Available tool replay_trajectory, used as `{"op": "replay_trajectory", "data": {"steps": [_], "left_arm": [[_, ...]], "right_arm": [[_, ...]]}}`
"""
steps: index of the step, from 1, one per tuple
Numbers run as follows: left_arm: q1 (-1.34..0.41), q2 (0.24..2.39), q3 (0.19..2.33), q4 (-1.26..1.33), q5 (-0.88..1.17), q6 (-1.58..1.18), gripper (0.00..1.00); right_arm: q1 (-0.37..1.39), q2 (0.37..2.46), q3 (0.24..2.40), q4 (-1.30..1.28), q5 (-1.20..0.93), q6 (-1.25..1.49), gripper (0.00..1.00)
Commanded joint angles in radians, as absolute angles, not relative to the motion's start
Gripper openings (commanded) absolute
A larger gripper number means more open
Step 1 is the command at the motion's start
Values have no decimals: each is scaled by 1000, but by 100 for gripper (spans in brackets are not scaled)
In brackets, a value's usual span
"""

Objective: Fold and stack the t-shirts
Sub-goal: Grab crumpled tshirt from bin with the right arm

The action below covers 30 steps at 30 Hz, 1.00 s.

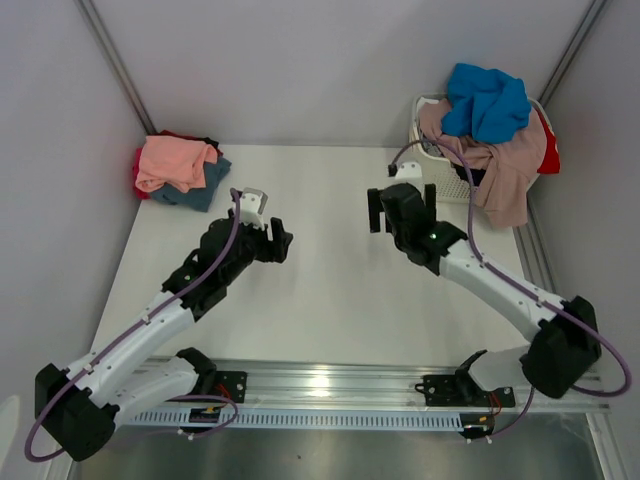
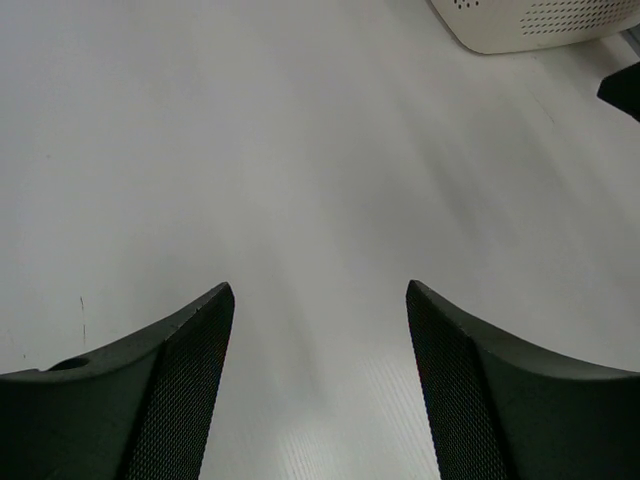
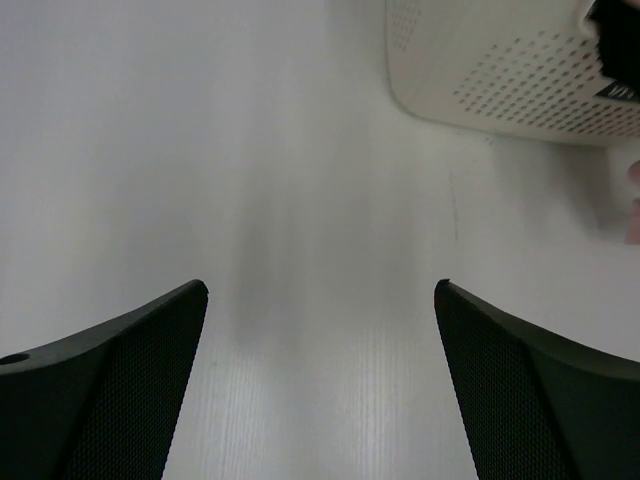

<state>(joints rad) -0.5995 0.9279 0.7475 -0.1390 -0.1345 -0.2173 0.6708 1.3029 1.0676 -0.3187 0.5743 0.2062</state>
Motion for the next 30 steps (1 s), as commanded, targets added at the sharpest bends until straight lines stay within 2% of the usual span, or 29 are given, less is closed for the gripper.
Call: {"op": "replay_trajectory", "data": {"steps": [1,5,11,18,21,24,28,30], "left_arm": [[-611,928,761,-133,-189,-207,74],[-612,923,770,-138,-189,-213,73],[-611,884,762,-149,-186,-221,73],[-612,884,756,-135,-155,-250,74],[-614,877,759,-140,-150,-256,73],[-620,868,746,-133,-156,-250,74],[-623,876,752,-143,-179,-245,74],[-626,874,752,-147,-187,-239,74]], "right_arm": [[621,1428,1289,-354,729,144,99],[528,1601,1543,-405,765,65,99],[321,1718,1848,-442,750,32,100],[181,1922,2118,-465,807,89,99],[153,1953,2140,-489,808,141,97],[124,1982,2141,-520,773,184,88],[117,2014,2135,-520,772,193,81],[114,2019,2134,-520,766,193,70]]}}
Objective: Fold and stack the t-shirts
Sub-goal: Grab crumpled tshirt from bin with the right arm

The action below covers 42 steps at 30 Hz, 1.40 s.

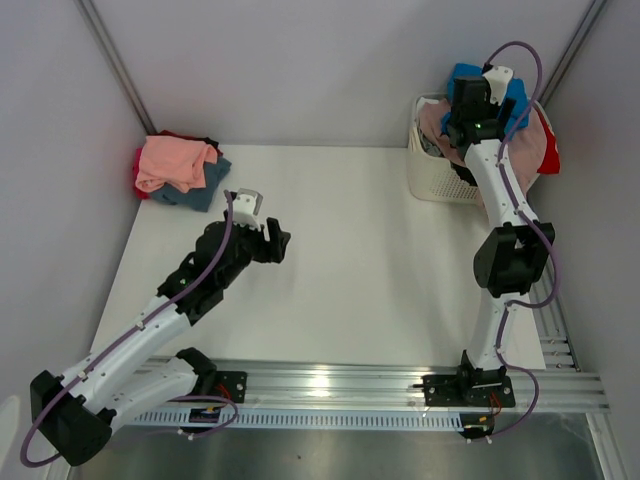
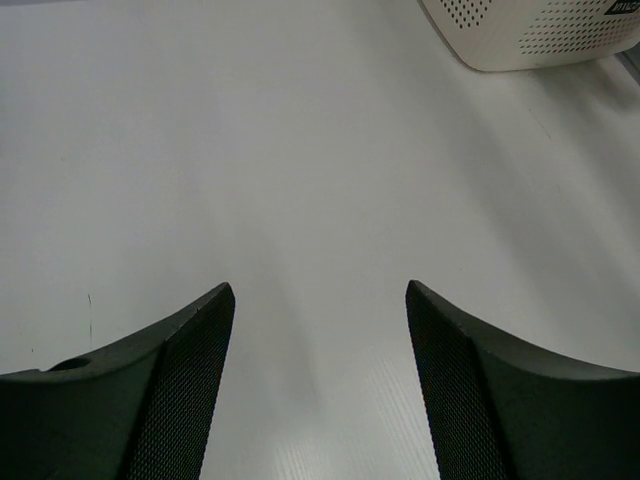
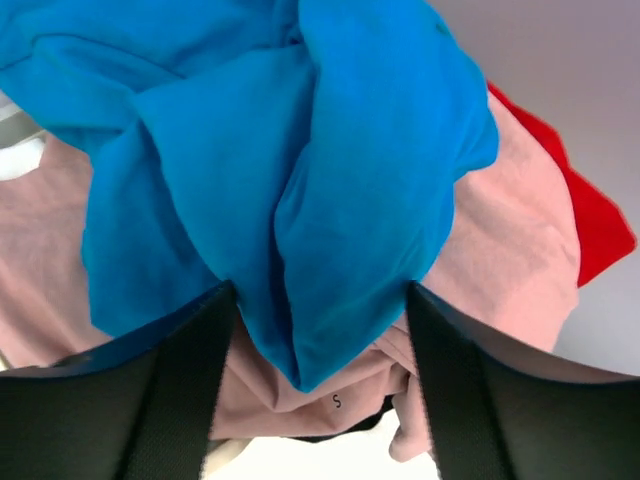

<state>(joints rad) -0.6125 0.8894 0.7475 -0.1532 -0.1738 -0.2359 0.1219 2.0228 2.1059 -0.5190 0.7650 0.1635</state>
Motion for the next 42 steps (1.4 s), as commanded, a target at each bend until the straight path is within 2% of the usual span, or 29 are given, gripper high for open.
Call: {"op": "replay_trajectory", "data": {"steps": [1,2,3,5,6,9,16,23,27,31,32,34,38,42], "left_arm": [[-627,873,749,-147,-193,-238,74],[-629,871,747,-147,-199,-235,74],[-630,873,747,-146,-201,-233,74],[-632,873,749,-144,-201,-233,74],[-632,874,752,-144,-202,-233,74],[-635,873,746,-144,-207,-232,74],[-635,880,752,-138,-209,-238,74],[-635,911,790,-121,-247,-239,74],[-635,936,798,-109,-284,-245,76],[-630,948,807,-113,-347,-255,83],[-629,948,808,-115,-356,-267,85],[-627,940,798,-117,-380,-284,98],[-627,914,773,-118,-374,-316,99],[-627,902,761,-124,-397,-336,99]], "right_arm": [[114,2020,2125,-514,764,193,66],[114,2020,2122,-514,764,195,59],[112,2020,2118,-514,767,195,43],[112,2022,2117,-511,765,196,26],[112,2020,2115,-509,764,196,14],[112,2013,2118,-511,747,198,0],[144,1965,2106,-500,697,170,0],[303,1881,2152,-494,381,48,0],[538,1847,2221,-523,182,-34,0],[762,1809,2310,-580,101,-174,0],[797,1796,2318,-580,113,-201,0],[847,1740,2293,-542,184,-235,0],[804,1631,2100,-411,392,-278,0],[698,1576,1962,-455,469,-132,0]]}}
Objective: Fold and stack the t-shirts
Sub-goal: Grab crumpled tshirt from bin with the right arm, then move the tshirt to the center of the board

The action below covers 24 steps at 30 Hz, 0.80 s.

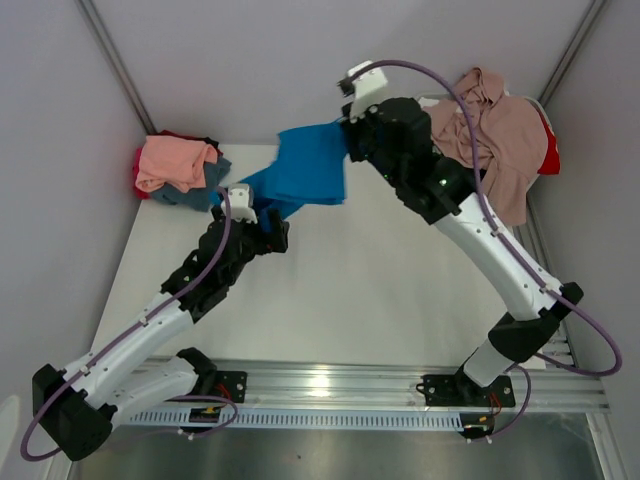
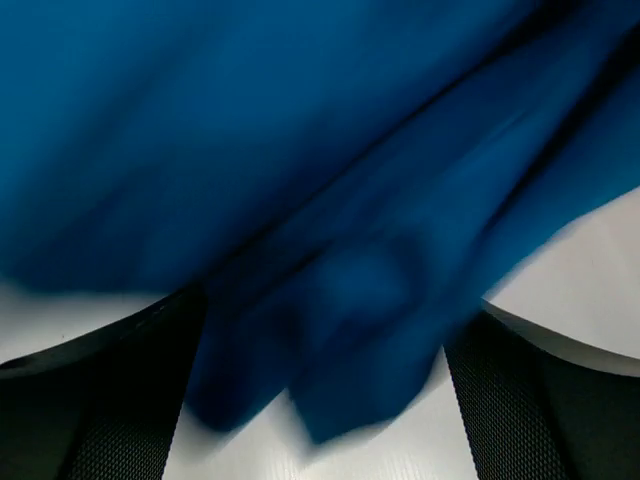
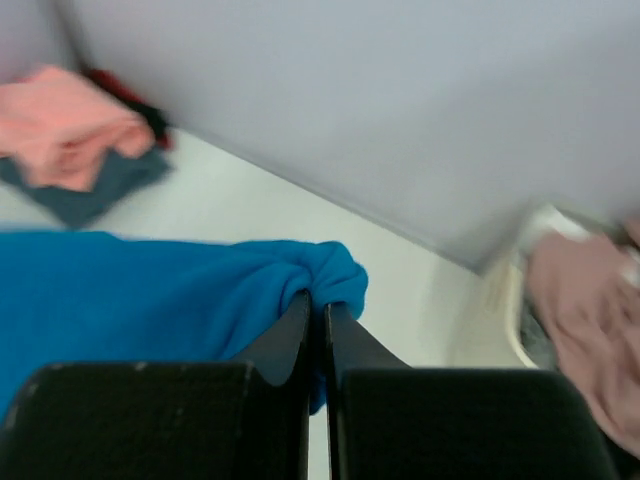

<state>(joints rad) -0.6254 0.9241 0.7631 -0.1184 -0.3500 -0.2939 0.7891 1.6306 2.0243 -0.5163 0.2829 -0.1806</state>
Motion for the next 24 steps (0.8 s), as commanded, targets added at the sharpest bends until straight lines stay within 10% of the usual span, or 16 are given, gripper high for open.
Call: {"op": "replay_trajectory", "data": {"steps": [1,13,24], "left_arm": [[-627,902,762,-127,-416,-344,99],[-629,926,764,-173,-460,-420,99],[-635,986,773,-166,-395,-506,99]], "right_arm": [[687,1565,1875,-463,492,-103,0],[747,1277,1119,-603,640,414,0],[857,1357,1242,-494,488,352,0]]}}
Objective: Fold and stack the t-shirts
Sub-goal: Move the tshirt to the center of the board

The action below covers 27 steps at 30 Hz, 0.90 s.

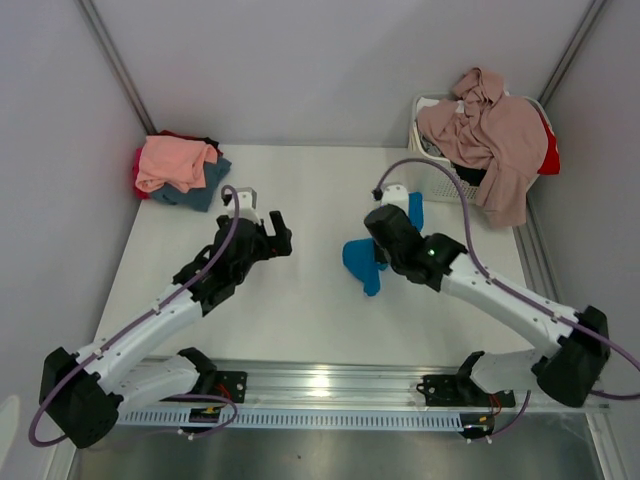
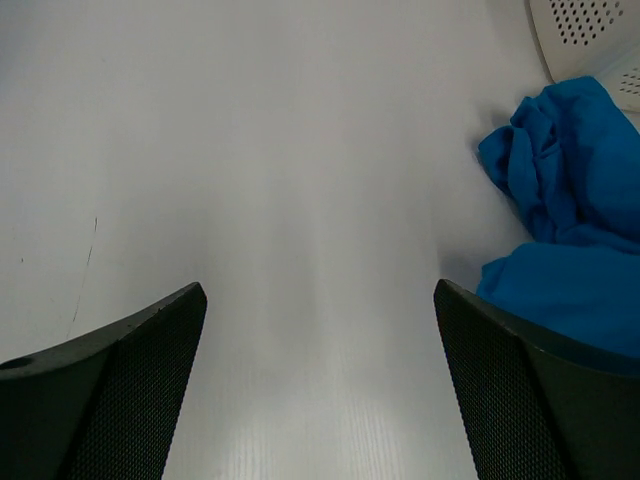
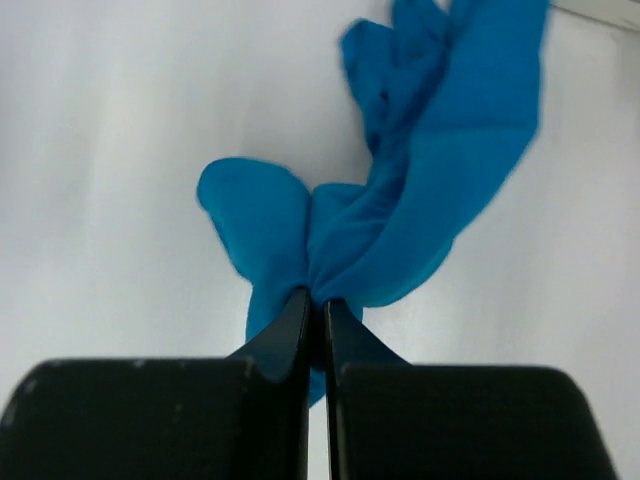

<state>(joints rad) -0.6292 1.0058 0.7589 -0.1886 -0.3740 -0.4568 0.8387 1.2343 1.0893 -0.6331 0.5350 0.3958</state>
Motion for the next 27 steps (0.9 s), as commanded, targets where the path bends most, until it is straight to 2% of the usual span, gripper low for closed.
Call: {"op": "replay_trajectory", "data": {"steps": [1,3,6,9,11,14,15,19,23,26,27], "left_arm": [[-635,974,767,-166,-428,-508,99],[-630,931,769,-166,-527,-502,99],[-618,887,778,-176,-604,-500,99],[-609,861,766,-193,-612,-528,99],[-609,851,741,-195,-607,-543,99],[-607,847,721,-198,-600,-569,99],[-607,854,716,-195,-594,-572,99],[-607,891,732,-187,-565,-574,99],[-607,946,742,-164,-468,-575,99],[-607,1000,755,-138,-346,-586,99],[-607,1014,752,-134,-309,-591,99]], "right_arm": [[859,1402,1303,-485,465,325,0],[871,1503,1493,-474,321,243,0],[937,1502,1589,-393,149,129,0],[939,1427,1547,-275,-7,135,0],[914,1318,1421,-179,-60,153,0],[879,1203,1241,-143,-3,208,0],[873,1190,1218,-170,90,233,0],[874,1195,1123,-418,378,354,0],[874,1204,1011,-535,503,486,2],[876,1207,947,-535,489,514,17],[876,1209,930,-529,489,515,27]]}}
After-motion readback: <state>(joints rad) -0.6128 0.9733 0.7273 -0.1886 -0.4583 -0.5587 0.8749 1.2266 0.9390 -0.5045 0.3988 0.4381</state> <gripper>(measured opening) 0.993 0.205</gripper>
